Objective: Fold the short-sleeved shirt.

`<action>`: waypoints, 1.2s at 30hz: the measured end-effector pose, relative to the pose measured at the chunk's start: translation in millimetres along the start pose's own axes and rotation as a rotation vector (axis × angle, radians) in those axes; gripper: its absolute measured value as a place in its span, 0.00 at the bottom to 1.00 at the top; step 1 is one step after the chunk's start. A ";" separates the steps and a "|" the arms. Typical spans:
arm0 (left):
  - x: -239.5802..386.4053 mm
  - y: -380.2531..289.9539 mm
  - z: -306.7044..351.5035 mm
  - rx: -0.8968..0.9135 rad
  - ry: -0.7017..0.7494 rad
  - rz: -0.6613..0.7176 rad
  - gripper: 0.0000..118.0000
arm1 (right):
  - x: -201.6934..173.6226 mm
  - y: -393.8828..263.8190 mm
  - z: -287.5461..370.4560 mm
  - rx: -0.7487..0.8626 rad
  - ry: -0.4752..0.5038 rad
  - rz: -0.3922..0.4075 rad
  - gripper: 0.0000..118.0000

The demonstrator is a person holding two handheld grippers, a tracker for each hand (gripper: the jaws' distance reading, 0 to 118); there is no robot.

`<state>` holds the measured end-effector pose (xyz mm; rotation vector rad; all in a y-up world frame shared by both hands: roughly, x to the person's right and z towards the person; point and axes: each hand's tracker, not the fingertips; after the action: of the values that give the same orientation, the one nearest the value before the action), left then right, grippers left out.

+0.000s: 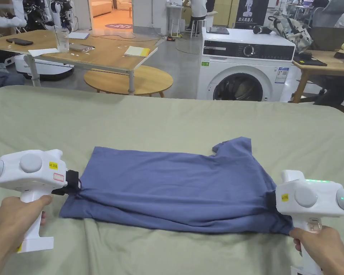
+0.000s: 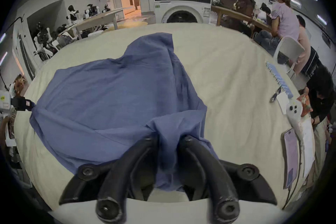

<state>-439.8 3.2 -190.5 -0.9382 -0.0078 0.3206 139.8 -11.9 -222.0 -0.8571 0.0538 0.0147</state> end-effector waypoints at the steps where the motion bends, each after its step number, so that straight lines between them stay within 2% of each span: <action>1: 1.8 -1.4 3.5 0.005 0.002 -0.013 0.28 | -2.4 -0.3 6.2 0.031 -0.016 0.022 0.28; 2: 4.5 -3.9 9.0 0.022 -0.004 -0.026 0.31 | -6.9 0.0 14.3 0.070 -0.034 0.029 0.36; 3: 7.8 -5.7 14.8 0.043 -0.009 -0.039 0.32 | -11.7 0.1 23.0 0.109 -0.038 0.026 0.39; 8: 27.6 -22.9 51.3 0.217 -0.076 -0.079 0.32 | -45.7 -1.8 72.3 0.343 -0.001 -0.004 0.37; 9: 32.5 -29.4 59.0 0.259 -0.093 -0.091 0.32 | -53.2 -4.0 79.3 0.383 0.001 -0.001 0.32; 10: 39.0 -37.1 66.6 0.311 -0.095 -0.108 0.26 | -62.2 -7.7 86.8 0.430 0.000 0.008 0.17; 11: 44.9 -45.0 73.1 0.343 -0.089 -0.138 0.13 | -70.5 -10.1 89.8 0.463 -0.009 0.019 0.05; 12: 48.6 -50.6 76.4 0.387 -0.058 -0.157 0.00 | -78.8 -13.8 93.6 0.486 -0.019 0.029 0.00; 14: 57.3 -64.3 83.3 0.404 -0.003 -0.174 0.00 | -90.2 -21.6 99.2 0.508 -0.006 0.015 0.00; 15: 57.8 -69.5 85.7 0.418 -0.014 -0.167 0.00 | -93.7 -24.4 99.8 0.514 0.032 0.012 0.00; 17: 53.5 -76.1 87.5 0.375 -0.057 -0.151 0.00 | -101.7 -29.3 101.5 0.503 0.042 0.009 0.00; 21: 42.5 -78.0 88.6 0.320 -0.009 -0.161 0.00 | -106.1 -36.1 101.9 0.500 0.058 0.009 0.00; 28: -1.6 -41.9 61.9 0.123 0.035 -0.055 0.00 | -101.8 -41.0 95.9 0.462 0.042 0.038 0.00; 29: -7.4 -35.1 55.0 0.090 0.034 -0.043 0.09 | -101.0 -42.4 94.5 0.456 0.040 0.040 0.00; 31: -14.2 -25.6 40.4 0.006 0.014 -0.021 0.36 | -99.8 -44.6 91.7 0.437 0.030 0.051 0.00; 33: -15.6 -19.6 23.6 -0.055 0.028 -0.018 0.51 | -97.7 -47.3 89.2 0.427 0.026 0.052 0.00; 36: -13.8 -19.4 -3.6 -0.171 0.066 -0.014 0.54 | -95.0 -50.2 86.8 0.410 0.016 0.054 0.00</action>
<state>-447.2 -14.1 -175.5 -1.1171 0.0190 0.2786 50.3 21.7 -122.3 -0.4455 0.0911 0.0463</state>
